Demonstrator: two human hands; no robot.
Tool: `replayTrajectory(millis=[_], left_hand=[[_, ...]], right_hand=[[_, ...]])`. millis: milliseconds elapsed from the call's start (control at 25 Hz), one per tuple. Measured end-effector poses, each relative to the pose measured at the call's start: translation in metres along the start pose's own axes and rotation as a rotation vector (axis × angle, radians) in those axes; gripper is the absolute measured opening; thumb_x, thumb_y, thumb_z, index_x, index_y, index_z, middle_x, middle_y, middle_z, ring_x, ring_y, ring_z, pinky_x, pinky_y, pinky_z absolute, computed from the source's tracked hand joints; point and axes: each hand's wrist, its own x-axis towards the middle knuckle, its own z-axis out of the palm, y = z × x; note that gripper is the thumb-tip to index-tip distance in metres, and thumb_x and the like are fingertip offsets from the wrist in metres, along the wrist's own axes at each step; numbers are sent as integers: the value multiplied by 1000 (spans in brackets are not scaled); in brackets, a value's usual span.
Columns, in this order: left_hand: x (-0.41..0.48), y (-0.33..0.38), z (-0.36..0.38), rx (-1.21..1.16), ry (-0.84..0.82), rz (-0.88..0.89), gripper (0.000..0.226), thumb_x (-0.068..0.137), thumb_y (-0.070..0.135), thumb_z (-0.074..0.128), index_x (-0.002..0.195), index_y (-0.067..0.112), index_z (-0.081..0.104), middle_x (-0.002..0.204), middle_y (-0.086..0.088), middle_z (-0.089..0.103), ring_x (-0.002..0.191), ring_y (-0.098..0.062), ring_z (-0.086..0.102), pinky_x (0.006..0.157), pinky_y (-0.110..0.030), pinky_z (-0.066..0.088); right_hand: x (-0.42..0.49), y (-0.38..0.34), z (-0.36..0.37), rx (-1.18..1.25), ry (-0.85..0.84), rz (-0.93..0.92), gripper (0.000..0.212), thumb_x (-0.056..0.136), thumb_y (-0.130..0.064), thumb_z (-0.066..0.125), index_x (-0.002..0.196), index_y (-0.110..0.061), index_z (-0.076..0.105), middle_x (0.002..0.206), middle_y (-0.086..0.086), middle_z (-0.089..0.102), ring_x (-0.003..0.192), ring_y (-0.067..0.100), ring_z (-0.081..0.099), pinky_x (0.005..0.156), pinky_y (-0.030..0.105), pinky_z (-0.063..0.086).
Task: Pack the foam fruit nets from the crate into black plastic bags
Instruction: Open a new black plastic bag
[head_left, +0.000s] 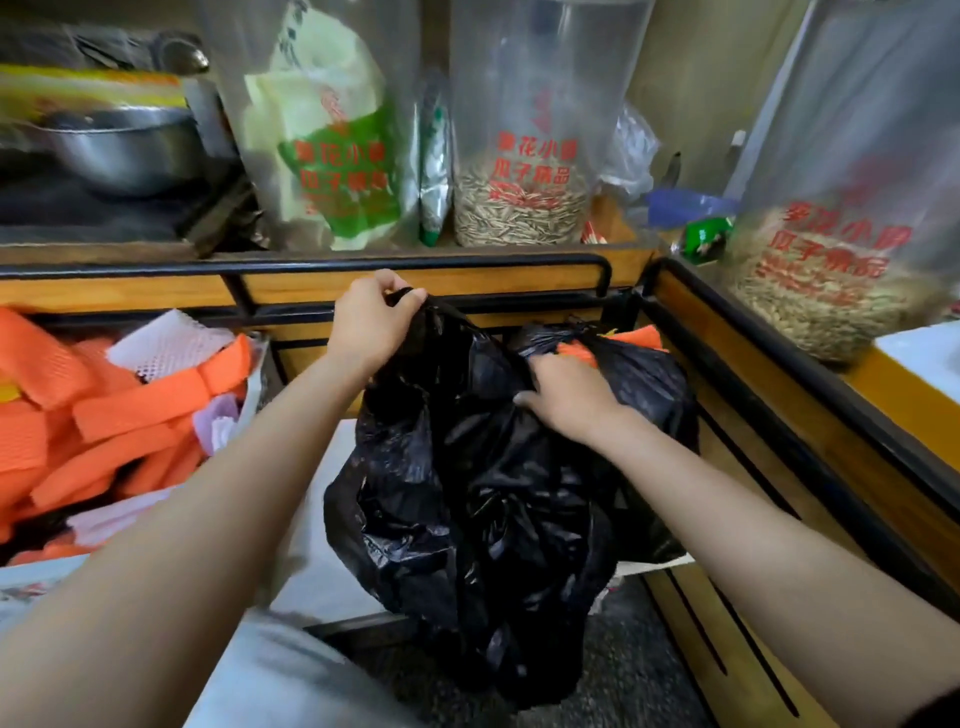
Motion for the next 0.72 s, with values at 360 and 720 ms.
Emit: replayTrajectory(millis=[360, 720], left_hand=[[50, -75, -65, 267, 49, 18, 19, 93, 31, 55, 92, 14, 62, 95, -13, 65, 97, -31, 58, 74, -34, 38], [58, -122, -17, 325, -34, -48, 23, 98, 27, 44, 101, 11, 59, 99, -17, 65, 97, -37, 59, 75, -36, 43]], right_hand=[[91, -55, 12, 37, 200, -36, 17, 98, -21, 44, 111, -15, 52, 107, 10, 65, 96, 35, 60, 70, 36, 41], [125, -44, 58, -75, 8, 87, 24, 98, -15, 44, 120, -9, 52, 109, 14, 66, 97, 35, 61, 67, 33, 40]])
